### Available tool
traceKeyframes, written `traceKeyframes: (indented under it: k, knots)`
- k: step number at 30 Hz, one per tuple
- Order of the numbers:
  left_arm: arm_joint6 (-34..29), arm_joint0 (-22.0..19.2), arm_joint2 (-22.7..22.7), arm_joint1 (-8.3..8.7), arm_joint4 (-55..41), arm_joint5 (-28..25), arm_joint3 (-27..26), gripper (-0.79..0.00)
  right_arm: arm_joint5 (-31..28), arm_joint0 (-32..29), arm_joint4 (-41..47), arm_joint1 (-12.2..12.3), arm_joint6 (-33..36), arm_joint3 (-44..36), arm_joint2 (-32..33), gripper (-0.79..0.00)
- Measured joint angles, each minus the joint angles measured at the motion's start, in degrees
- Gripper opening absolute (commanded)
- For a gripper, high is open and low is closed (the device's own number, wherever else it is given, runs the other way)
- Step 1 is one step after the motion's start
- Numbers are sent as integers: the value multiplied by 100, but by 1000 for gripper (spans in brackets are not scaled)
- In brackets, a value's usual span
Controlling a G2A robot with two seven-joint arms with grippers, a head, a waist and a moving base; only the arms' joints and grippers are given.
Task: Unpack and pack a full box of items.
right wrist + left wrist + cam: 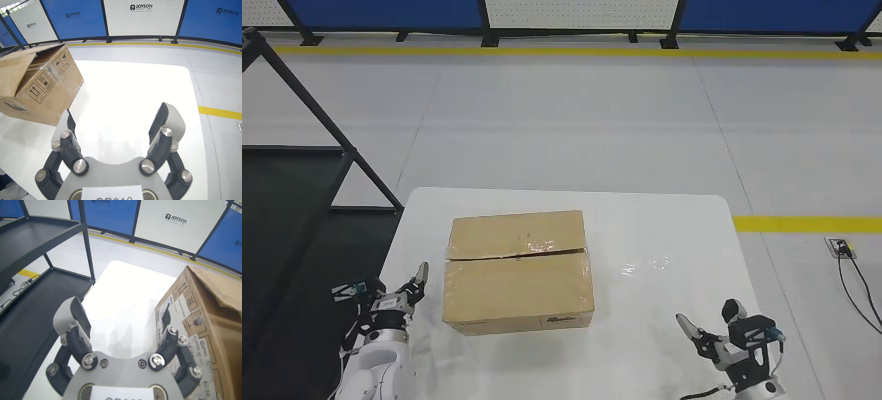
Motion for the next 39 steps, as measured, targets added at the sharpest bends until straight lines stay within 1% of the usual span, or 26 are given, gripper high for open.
traceKeyframes:
  k: [3, 6, 15, 23, 31, 39]
  knots:
    - [-176, -191, 37, -6, 19, -68, 152, 0, -242, -112, 175, 8, -118, -21, 140, 0]
    - [-456, -219, 39, 17, 273, -248, 245, 0, -299, -176, 248, 11, -130, -41, 230, 0]
    - [-463, -253, 4, 12, 155, -247, 259, 0, -292, -164, 263, 8, -118, -36, 216, 0]
    - [-438, -702, 215, -19, 546, -196, 500, 0, -497, -83, 253, 6, -105, 12, 188, 0]
    - [-554, -1160, 460, -65, 730, -207, 860, 0, -623, -177, 361, 1, -233, 86, 285, 0]
    - [-715, -1527, 627, -89, 1053, -293, 1191, 0, -676, -267, 230, 5, -176, 54, 376, 0]
